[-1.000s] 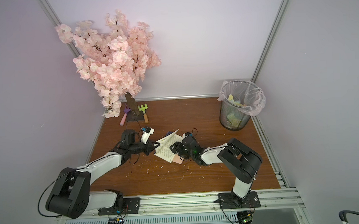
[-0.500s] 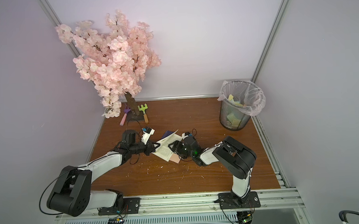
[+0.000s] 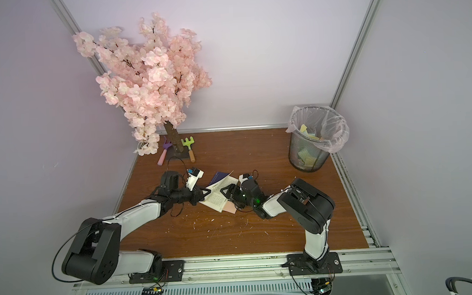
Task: Peel off the used sticky note
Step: Turn the page of the book at the center of the board.
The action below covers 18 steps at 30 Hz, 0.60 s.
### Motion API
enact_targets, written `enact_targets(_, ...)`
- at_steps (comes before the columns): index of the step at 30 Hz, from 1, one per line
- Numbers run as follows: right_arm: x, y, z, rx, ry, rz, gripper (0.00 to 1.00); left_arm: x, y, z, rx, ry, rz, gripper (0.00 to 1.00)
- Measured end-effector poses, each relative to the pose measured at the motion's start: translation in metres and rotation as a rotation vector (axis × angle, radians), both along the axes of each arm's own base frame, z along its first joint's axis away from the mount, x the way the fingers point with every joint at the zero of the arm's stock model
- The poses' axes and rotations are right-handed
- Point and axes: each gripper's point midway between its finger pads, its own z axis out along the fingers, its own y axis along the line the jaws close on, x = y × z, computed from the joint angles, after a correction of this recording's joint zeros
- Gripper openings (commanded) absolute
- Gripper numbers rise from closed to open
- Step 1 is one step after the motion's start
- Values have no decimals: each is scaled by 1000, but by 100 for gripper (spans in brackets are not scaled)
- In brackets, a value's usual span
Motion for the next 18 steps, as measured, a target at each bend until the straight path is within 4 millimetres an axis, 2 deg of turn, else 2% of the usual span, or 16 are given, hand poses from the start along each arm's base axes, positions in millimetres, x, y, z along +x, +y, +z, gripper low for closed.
enact_targets(18,5,6,9,51,-18,-6,74,-3,-1,-6,-1,24,-11,4)
